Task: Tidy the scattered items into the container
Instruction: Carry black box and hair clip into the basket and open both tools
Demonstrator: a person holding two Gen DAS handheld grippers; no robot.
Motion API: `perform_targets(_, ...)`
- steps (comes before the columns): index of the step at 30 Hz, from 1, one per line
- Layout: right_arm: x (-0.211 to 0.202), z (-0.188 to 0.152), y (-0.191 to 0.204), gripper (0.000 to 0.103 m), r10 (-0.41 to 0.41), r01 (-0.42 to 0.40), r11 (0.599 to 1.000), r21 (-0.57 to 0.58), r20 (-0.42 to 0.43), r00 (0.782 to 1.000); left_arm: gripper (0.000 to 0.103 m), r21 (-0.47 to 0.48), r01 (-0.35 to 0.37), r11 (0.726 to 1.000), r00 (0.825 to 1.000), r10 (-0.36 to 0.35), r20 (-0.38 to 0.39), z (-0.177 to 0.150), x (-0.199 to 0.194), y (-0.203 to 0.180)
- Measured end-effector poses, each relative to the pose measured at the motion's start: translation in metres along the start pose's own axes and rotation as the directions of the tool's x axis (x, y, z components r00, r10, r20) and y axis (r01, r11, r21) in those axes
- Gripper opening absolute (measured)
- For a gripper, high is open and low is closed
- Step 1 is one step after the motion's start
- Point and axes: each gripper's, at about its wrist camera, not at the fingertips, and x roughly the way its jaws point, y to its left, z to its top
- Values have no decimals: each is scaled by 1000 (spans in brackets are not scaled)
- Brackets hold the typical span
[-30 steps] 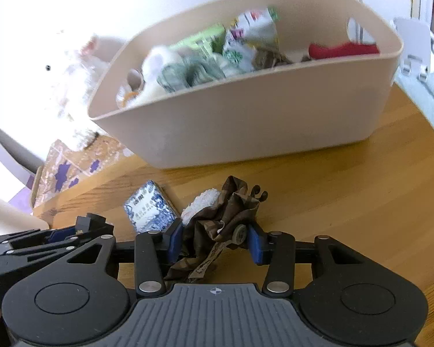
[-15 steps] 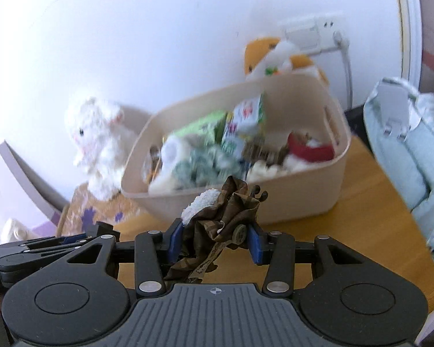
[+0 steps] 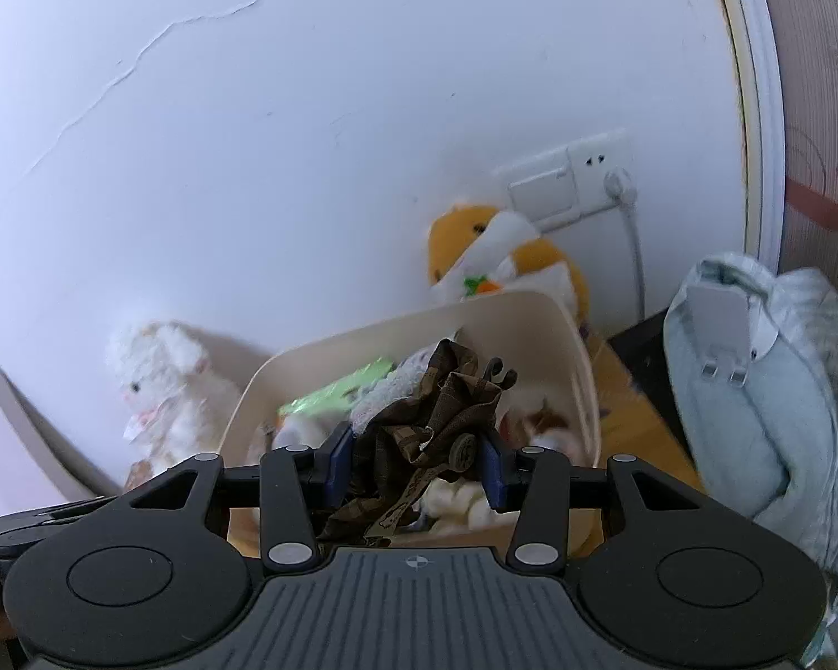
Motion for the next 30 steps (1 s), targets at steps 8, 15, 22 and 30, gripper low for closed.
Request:
perform_targets(8, 27, 19, -17, 43, -41, 41, 998, -56, -6, 999, 32, -19, -2, 1000, 1000, 2, -16, 21, 35, -15)
perform_targets(15, 52, 21, -31, 43, -84, 81, 992, -95, -35, 996, 32, 6, -46, 999, 995, 46, -83, 15, 72, -24)
perform_targets(22, 71, 11, -37, 48, -91, 80, 989, -124, -87, 992, 34, 91, -75, 993, 986, 88, -144, 4, 93, -30)
perform_targets(30, 63, 2, -23, 90, -108, 98, 976, -195, -44, 993, 73, 48, -59, 997, 989, 65, -136, 2, 78, -19)
